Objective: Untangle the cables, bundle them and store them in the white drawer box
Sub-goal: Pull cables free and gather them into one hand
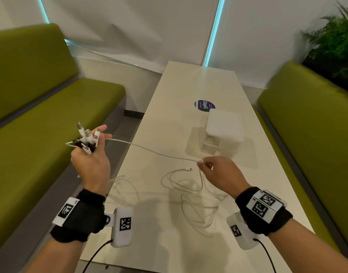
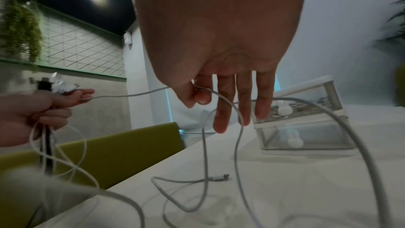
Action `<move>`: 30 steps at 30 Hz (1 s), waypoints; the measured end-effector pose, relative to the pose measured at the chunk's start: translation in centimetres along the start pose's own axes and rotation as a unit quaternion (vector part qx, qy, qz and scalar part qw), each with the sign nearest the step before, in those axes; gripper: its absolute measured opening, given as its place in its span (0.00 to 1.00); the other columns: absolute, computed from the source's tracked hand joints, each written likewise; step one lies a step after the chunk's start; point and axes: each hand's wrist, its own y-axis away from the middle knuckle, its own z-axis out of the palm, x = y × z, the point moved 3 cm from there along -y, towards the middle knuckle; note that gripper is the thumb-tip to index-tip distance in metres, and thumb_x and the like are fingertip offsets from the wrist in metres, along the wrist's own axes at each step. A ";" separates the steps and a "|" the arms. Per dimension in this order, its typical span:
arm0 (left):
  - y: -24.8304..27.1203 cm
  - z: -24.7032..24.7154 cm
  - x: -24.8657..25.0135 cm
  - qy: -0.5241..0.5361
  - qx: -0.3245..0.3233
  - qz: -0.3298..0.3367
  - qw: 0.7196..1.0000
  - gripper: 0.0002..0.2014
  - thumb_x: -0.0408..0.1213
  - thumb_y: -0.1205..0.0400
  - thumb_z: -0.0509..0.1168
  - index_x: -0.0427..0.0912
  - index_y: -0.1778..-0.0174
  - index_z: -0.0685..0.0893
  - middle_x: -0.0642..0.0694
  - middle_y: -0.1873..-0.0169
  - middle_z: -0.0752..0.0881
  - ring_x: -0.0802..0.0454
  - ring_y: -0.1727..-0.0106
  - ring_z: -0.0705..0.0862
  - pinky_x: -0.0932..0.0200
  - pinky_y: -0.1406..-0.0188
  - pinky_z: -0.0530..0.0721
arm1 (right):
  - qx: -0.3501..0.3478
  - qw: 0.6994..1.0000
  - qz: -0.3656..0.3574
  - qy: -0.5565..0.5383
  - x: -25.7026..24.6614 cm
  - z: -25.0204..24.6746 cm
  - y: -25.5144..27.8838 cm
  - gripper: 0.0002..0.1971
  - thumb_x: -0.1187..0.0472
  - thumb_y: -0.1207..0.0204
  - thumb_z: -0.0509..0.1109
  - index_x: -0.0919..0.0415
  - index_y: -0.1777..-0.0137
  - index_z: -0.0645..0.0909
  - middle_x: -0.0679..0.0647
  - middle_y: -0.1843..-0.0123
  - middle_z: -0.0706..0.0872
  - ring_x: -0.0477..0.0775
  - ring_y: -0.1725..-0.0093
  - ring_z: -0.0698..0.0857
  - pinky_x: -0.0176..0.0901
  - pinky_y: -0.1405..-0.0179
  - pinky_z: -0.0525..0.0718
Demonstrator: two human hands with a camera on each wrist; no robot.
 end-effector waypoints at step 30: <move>8.7 8.9 3.0 -0.359 -0.378 0.205 0.828 0.12 0.23 0.23 0.65 0.44 0.53 0.86 0.51 0.61 0.82 0.41 0.61 0.84 0.45 0.62 0.81 | -0.055 0.995 -0.078 0.010 -3.8 -0.8 1.3 0.22 0.50 0.14 0.61 0.49 0.71 0.63 0.45 0.74 0.72 0.45 0.72 0.71 0.42 0.72 0.66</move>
